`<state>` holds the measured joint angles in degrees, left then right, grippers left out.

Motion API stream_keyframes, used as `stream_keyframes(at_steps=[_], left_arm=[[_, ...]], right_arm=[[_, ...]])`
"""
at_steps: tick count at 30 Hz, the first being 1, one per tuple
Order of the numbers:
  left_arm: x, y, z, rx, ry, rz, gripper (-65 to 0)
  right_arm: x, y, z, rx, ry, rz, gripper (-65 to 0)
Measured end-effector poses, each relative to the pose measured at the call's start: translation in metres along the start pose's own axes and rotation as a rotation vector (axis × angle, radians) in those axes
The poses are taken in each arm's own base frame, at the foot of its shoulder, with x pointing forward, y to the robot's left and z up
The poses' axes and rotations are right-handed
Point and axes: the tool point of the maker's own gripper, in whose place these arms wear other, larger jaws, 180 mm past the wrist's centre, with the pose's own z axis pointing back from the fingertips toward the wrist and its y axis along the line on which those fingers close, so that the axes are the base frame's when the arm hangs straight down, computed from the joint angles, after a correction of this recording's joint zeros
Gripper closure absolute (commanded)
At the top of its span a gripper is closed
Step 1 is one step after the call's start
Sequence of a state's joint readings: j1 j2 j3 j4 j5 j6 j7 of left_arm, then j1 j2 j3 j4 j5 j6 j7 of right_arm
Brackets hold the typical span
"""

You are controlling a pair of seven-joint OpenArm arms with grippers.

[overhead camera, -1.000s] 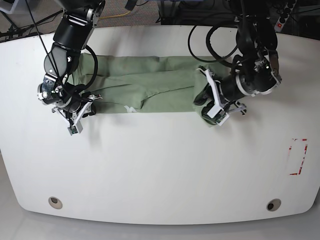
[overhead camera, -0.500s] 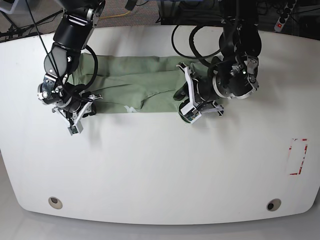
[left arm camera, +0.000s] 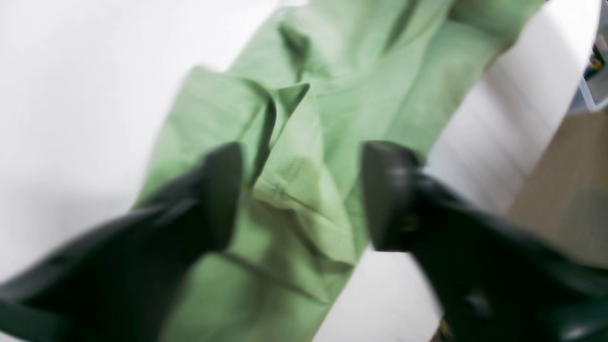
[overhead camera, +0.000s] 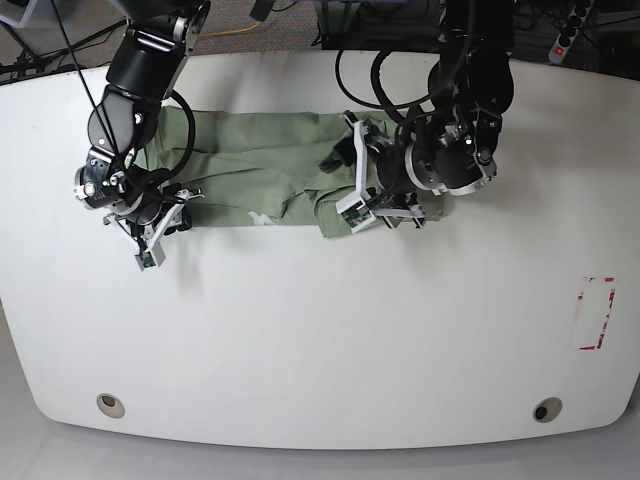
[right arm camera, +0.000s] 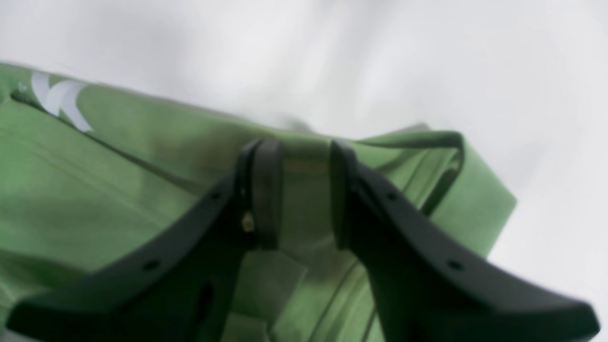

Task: Fold the T-shirt properly
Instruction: 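Fold the strip end with the left gripper over toward the right gripper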

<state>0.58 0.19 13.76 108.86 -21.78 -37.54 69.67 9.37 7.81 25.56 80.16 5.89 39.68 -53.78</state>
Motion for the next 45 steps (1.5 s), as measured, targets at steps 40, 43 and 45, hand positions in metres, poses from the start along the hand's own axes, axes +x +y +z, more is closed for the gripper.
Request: stream_keyframes(at_steps=[40, 43, 45], left_arm=[[-0.092, 0.06, 0.008, 0.111, 0.204, 0.204, -39.6], [-0.091, 0.059, 0.007, 0.106, 0.204, 0.195, -36.3], [-0.089, 0.051, 0.002, 0.076, 0.215, 0.148, -34.0]], right_arm=[[0.001, 0.0, 0.0, 0.001, -0.005, -0.002, -15.4], [0.001, 0.0, 0.0, 0.0, -0.004, -0.002, -15.4], [0.001, 0.0, 0.0, 0.001, -0.004, -0.002, -15.4]])
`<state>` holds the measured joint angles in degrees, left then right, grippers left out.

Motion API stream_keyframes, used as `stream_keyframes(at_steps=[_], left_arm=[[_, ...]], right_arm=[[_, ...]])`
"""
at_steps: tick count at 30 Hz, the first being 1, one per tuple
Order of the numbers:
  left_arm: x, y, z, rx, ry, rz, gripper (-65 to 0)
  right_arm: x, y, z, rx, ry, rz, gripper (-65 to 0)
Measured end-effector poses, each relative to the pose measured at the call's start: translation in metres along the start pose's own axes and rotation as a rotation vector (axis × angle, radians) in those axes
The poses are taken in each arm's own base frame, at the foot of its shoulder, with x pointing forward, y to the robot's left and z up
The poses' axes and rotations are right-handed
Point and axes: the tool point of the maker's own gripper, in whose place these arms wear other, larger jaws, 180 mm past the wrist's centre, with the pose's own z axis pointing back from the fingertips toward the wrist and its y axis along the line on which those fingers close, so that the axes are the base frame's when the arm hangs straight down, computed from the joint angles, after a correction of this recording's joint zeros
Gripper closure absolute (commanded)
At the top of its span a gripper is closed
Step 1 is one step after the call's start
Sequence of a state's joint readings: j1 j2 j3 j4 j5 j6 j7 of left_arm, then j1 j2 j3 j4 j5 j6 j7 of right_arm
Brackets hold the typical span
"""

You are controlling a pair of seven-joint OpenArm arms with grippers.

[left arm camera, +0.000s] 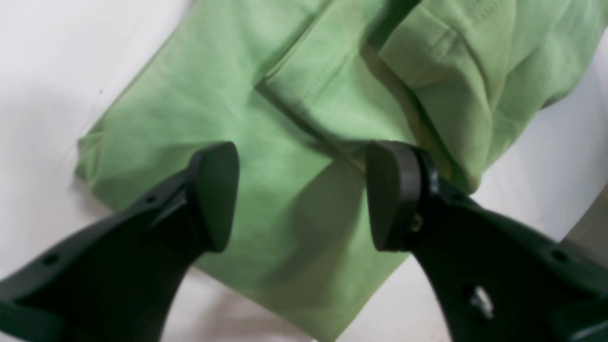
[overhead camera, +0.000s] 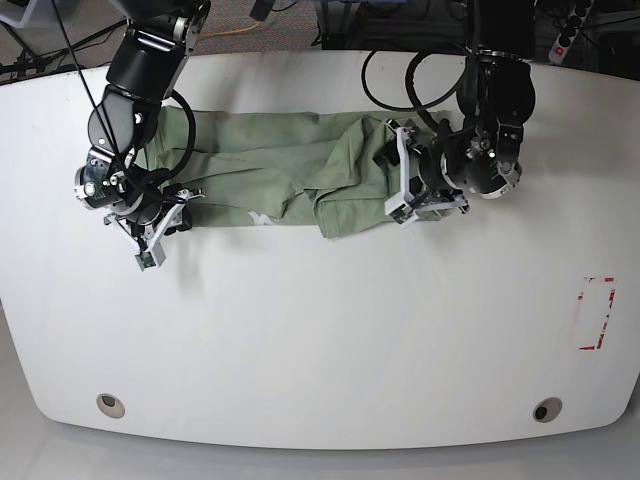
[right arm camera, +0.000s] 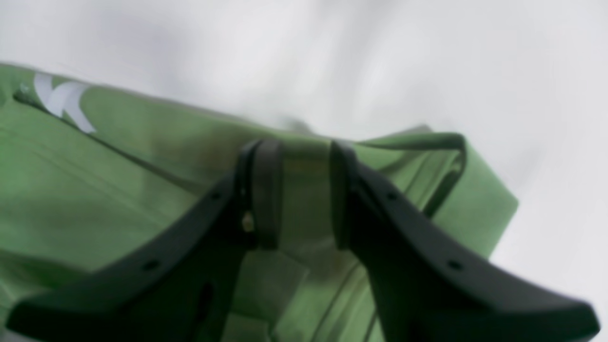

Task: Fold the T-shirt properly
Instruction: 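Fold the strip end with the left gripper over toward the right gripper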

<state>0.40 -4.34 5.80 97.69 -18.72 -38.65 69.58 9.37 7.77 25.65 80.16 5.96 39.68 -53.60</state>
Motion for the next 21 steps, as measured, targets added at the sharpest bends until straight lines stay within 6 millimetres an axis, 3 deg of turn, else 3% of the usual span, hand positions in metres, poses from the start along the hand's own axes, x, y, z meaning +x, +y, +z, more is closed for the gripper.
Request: stream_keyframes(at_steps=[12, 16, 21], left_arm=[[0.014, -0.068, -0.021, -0.151, 0.077, -0.256, -33.2], [0.038, -0.074, -0.003, -0.105, 0.034, -0.362, -33.2], [0.068, -0.101, 0.017, -0.112, -0.074, -0.472, -33.2]], right_arm=[[0.001, 0.012, -0.005, 0.024, -0.006, -0.01, -15.4], [0.0, 0.01, -0.004, 0.021, -0.004, -0.011, -15.4], [0.001, 0.012, -0.005, 0.024, -0.006, -0.011, -15.4]])
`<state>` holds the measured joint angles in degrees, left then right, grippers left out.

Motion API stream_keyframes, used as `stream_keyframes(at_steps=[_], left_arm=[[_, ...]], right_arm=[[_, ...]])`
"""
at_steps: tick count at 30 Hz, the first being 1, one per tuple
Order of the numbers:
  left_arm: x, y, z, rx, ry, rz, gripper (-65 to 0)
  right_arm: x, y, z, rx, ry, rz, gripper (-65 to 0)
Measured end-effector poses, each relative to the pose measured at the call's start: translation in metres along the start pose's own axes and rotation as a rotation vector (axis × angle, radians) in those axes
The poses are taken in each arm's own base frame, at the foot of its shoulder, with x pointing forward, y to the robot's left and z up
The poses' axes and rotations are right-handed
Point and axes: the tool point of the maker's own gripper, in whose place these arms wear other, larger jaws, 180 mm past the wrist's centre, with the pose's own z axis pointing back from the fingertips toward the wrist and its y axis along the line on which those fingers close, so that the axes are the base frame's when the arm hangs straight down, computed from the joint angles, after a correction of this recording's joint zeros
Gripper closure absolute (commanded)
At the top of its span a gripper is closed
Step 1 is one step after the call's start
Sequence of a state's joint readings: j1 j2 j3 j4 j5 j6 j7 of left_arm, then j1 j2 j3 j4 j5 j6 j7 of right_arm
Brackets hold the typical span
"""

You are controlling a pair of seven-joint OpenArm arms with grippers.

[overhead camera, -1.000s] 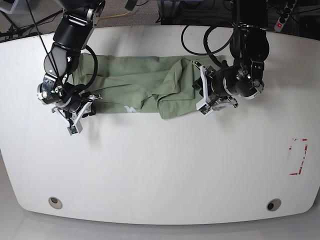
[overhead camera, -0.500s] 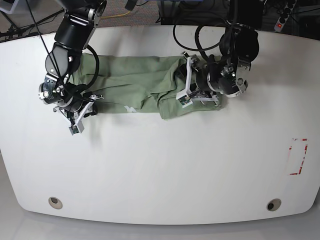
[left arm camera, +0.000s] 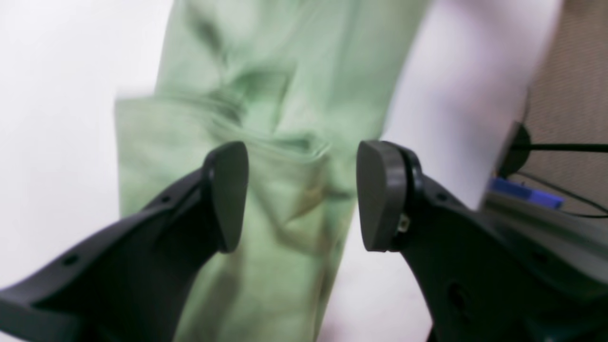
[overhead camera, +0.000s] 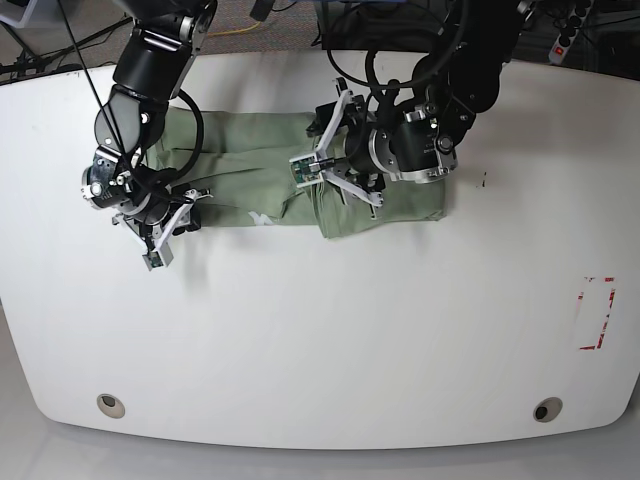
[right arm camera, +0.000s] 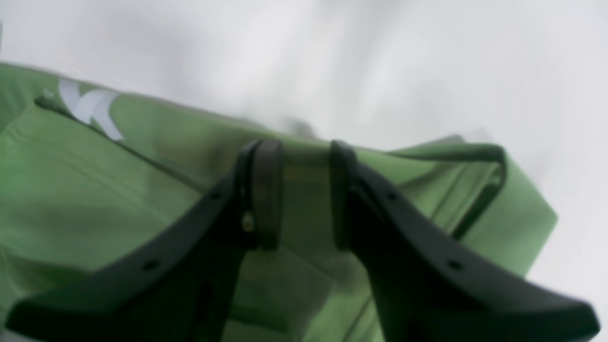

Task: Fold the T-shirt properly
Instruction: 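Fold the strip end with the left gripper over toward the right gripper, then release the strip and regrasp both ends of the folded shirt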

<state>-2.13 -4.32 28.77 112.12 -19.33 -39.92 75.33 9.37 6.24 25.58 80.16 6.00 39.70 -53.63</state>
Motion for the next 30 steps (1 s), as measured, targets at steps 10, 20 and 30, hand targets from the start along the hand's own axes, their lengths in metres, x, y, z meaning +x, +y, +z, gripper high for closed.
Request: stream_keyframes(at_steps=[10, 20, 30], left_arm=[[-0.022, 0.06, 0.028, 0.167, -0.008, 0.146, -33.2], [-0.048, 0.036, -0.016, 0.021, 0.054, 0.207, -33.2], [-0.015, -0.017, -0.028, -0.099, 0.058, -0.007, -33.1]], right_arm=[[-0.001, -0.001, 0.0, -0.003, 0.002, 0.0, -15.7], [0.017, -0.003, 0.012, -0.033, -0.044, 0.024, -15.9], [0.016, 0.004, 0.01, -0.019, -0.036, 0.024, -15.9]])
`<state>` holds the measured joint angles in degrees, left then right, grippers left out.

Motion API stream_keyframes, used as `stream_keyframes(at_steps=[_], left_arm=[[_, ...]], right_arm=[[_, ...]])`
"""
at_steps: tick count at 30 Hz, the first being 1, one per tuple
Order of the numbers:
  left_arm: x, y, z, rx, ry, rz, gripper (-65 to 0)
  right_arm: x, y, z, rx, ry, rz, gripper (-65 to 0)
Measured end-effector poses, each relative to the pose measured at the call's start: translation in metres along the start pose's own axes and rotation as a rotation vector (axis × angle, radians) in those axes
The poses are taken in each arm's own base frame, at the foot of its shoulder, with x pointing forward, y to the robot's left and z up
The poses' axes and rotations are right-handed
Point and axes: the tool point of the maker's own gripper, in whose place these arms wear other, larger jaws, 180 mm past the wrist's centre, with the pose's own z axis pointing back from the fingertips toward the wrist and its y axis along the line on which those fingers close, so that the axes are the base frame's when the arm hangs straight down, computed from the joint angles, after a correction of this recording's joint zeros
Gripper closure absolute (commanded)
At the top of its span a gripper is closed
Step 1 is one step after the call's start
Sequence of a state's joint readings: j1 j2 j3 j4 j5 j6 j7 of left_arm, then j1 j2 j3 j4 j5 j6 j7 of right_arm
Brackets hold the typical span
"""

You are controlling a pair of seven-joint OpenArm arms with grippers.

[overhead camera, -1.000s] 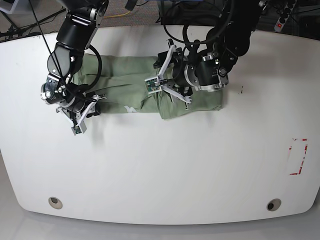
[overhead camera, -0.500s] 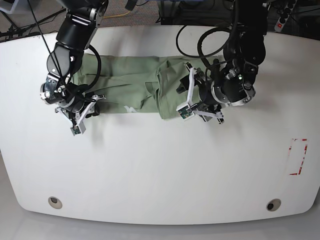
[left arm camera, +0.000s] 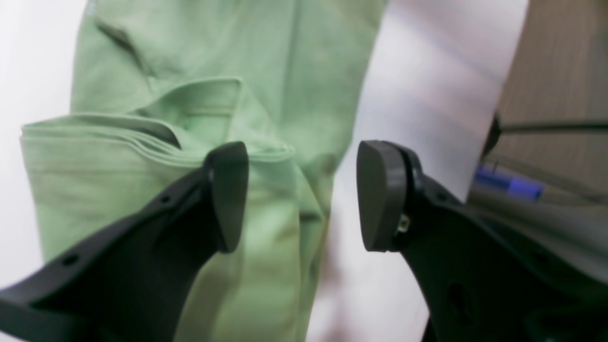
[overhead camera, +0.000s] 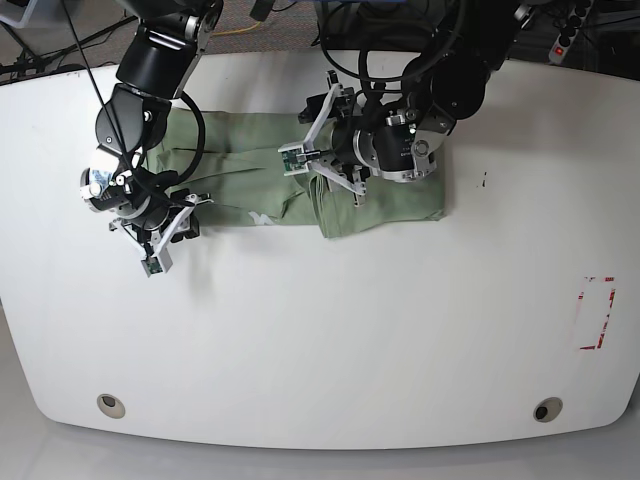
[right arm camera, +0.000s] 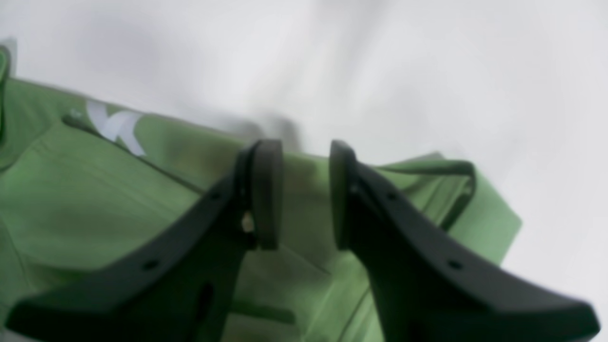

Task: Fold the T-shirt properly
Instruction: 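Release the strip and regrasp both ends of the folded shirt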

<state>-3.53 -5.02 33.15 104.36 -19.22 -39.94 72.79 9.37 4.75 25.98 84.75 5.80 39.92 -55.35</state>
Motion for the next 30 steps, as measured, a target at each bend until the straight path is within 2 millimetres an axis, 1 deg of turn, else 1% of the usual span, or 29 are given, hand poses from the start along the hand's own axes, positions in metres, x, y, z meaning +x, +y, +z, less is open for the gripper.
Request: stream_keyframes(at_steps=[2, 4, 5, 6, 7, 8, 9, 11, 12, 13, 16, 18, 19, 20, 22, 23, 24, 26, 28, 30], left_arm=[[-0.004, 0.005, 0.009, 0.031, 0.01, -0.015, -33.1], [-0.006, 0.021, 0.024, 0.091, -0.004, -0.001, -33.1], [-0.007, 0.03, 0.031, 0.122, -0.014, 0.014, -33.1], [-0.012, 0.041, 0.04, 0.157, -0.02, 0.039, -33.1], [-0.019, 0.055, 0.049, 0.198, -0.023, 0.079, -33.1], [-0.029, 0.068, 0.057, 0.239, -0.019, 0.124, -33.1], [-0.037, 0.076, 0.064, 0.267, -0.021, 0.162, -33.1], [-0.055, 0.091, 0.077, 0.324, -0.013, 0.237, -33.1], [-0.066, 0.094, 0.083, 0.344, -0.011, 0.279, -33.1], [-0.077, 0.098, 0.088, 0.368, -0.002, 0.321, -33.2], [-0.104, 0.105, 0.102, 0.427, -0.005, 0.452, -33.2], [-0.11, 0.108, 0.109, 0.452, -0.046, 0.518, -33.2], [-0.118, 0.111, 0.114, 0.477, -0.055, 0.564, -33.2], [-0.129, 0.111, 0.118, 0.497, -0.045, 0.603, -33.2], [-0.144, 0.108, 0.122, 0.52, -0.037, 0.671, -33.1], [-0.148, 0.105, 0.122, 0.523, -0.039, 0.695, -33.1], [-0.151, 0.102, 0.12, 0.517, -0.036, 0.708, -33.1], [-0.147, 0.098, 0.113, 0.503, -0.068, 0.715, -29.9], [-0.143, 0.095, 0.108, 0.491, -0.105, 0.718, -24.9], [-0.144, 0.089, 0.104, 0.483, -0.109, 0.731, -24.0]], right_arm=[[0.0, 0.0, 0.0, 0.0, 0.002, 0.0, -16.0], [0.002, 0.0, 0.001, -0.003, -0.002, 0.004, -17.0], [0.004, 0.0, 0.004, -0.01, -0.008, 0.01, -19.2], [0.008, -0.001, 0.007, -0.017, -0.015, 0.019, -24.3], [0.013, -0.001, 0.013, -0.022, -0.019, 0.026, -30.1], [0.018, -0.002, 0.018, -0.02, -0.031, 0.023, -34.4], [0.024, -0.003, 0.023, -0.017, -0.052, 0.015, -40.4], [0.033, -0.007, 0.035, 0.001, -0.112, -0.037, -49.6], [0.035, -0.01, 0.042, 0.013, -0.136, -0.076, -53.7], [0.034, -0.017, 0.049, 0.008, -0.149, -0.107, -55.5], [0.018, -0.034, 0.061, 0.002, -0.144, -0.207, -55.3], [0.01, -0.04, 0.067, 0.011, -0.148, -0.246, -54.9], [0.003, -0.047, 0.071, -0.002, -0.141, -0.263, -54.9], [-0.004, -0.055, 0.077, -0.018, -0.139, -0.277, -54.9], [-0.015, -0.062, 0.085, -0.02, -0.14, -0.303, -55.0], [-0.02, -0.066, 0.089, -0.025, -0.137, -0.312, -55.0], [-0.031, -0.07, 0.094, -0.033, -0.115, -0.321, -55.2], [-0.044, -0.081, 0.1, -0.042, -0.098, -0.348, -54.9], [-0.057, -0.092, 0.1, -0.031, -0.088, -0.396, -54.9], [-0.076, -0.1, 0.095, -0.004, -0.055, -0.46, -54.7]])
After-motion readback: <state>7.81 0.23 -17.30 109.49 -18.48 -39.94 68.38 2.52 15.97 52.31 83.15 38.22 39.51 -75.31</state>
